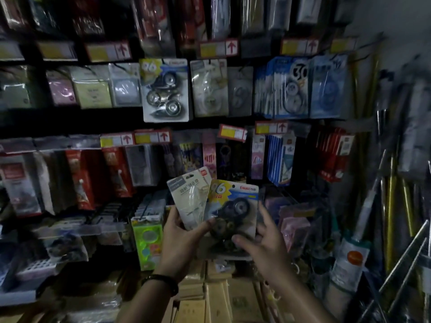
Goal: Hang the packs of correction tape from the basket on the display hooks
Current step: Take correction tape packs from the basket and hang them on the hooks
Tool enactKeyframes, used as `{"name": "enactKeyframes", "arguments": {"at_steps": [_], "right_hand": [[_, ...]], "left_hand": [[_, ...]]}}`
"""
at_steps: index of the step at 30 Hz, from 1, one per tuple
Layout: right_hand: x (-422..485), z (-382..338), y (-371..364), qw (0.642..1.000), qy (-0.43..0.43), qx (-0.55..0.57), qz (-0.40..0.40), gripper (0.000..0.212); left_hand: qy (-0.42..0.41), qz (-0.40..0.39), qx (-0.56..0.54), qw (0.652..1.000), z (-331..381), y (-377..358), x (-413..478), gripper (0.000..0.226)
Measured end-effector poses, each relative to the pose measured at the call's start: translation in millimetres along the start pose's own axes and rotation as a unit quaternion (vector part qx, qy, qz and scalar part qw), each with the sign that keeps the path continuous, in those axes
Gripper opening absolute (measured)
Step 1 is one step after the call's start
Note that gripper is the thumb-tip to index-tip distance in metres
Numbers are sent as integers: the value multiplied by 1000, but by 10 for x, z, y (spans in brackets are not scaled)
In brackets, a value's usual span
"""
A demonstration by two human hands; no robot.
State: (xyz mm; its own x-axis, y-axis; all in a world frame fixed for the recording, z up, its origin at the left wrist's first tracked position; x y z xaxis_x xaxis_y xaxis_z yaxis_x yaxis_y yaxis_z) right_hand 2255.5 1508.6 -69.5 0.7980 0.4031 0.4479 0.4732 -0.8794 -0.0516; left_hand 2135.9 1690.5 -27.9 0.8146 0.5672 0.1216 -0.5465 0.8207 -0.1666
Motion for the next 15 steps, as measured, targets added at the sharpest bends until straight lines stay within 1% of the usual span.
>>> {"name": "enactKeyframes", "arguments": {"at_steps": [2, 3, 5, 7, 9, 11, 13, 15], "right_hand": [[143, -217, 71, 999, 31, 2, 12, 94], [212, -315, 100, 999, 44, -4, 11, 91], [335, -453, 129, 998, 59, -23, -14, 94], [457, -522, 137, 997, 57, -36, -39, 107], [590, -578, 100, 997, 52, -31, -45, 112], [744, -687, 17, 996, 73, -26, -43, 110], [946, -834, -106, 992, 109, -32, -46, 103], [1161, -1013, -281, 988, 131, -46, -61, 98]], "left_hand": [[-5, -11, 17, 1000, 148, -54, 86, 66], [-8, -16, 19, 1000, 219, -85, 129, 64], [-12, -27, 14, 999, 351, -153, 215, 61], [-18, -37, 7, 999, 496, -234, 269, 58], [-32, -38, 2, 999, 647, -262, 328, 55], [-40, -31, -5, 999, 776, -195, 423, 47], [-46, -17, -28, 998, 912, -46, 536, 35], [-55, 5, -40, 998, 1056, 150, 640, 32]]}}
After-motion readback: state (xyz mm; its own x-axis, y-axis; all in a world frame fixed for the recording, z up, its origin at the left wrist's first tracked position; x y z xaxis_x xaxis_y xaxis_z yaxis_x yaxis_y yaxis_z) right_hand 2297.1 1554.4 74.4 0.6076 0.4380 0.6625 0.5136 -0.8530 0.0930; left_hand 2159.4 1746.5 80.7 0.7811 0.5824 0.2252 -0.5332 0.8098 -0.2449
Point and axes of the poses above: each hand's wrist, its own x-axis towards the middle knuckle, its own y-axis out of the back of the hand, z = x × y, the point moved 7 cm from there along x, towards the middle knuckle, and after that the axes turned 9 degrees about y, right-handed, at the moved point
